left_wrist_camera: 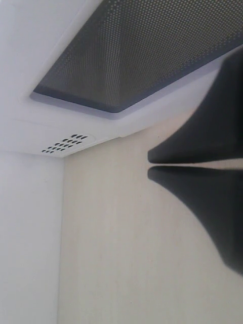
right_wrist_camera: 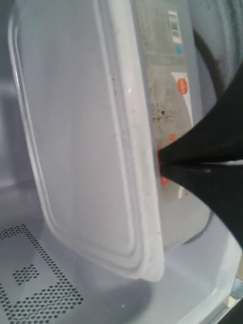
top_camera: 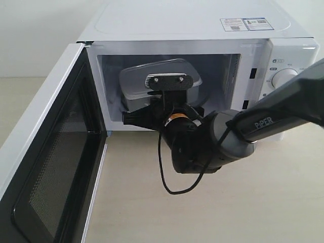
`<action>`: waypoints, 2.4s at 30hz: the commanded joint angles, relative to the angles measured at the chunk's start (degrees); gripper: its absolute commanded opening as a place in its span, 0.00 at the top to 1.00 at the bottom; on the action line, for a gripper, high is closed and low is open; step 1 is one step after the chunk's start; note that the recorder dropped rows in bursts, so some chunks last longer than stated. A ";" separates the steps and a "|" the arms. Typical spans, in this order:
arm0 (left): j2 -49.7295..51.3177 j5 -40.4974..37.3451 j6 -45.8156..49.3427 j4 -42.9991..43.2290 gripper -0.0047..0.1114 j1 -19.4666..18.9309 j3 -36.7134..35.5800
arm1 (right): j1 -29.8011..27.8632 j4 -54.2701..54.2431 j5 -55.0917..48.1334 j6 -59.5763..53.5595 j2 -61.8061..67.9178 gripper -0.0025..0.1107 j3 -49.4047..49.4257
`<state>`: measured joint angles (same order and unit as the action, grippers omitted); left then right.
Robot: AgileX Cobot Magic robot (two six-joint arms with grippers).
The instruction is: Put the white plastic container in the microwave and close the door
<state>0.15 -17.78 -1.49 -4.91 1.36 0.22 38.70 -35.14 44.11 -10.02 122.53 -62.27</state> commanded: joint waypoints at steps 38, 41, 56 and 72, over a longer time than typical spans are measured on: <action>-0.15 0.25 -0.71 -0.15 0.93 -0.11 -0.22 | 0.46 -3.51 -72.09 -15.91 -46.30 0.98 18.41; -0.15 0.25 -0.71 -0.15 0.93 -0.11 -0.22 | 0.46 -0.94 -79.99 -14.99 -48.50 0.98 18.41; -0.15 0.25 -0.71 -0.15 0.93 -0.11 -0.22 | 0.46 9.06 -85.14 -6.14 -52.11 0.98 18.97; -0.15 0.25 -0.71 -0.15 0.93 -0.11 -0.22 | 0.46 9.06 -84.90 -3.79 -52.11 0.98 26.28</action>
<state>0.15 -17.78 -1.49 -4.91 1.36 0.22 39.27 -26.21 -40.57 -14.33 70.68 -36.46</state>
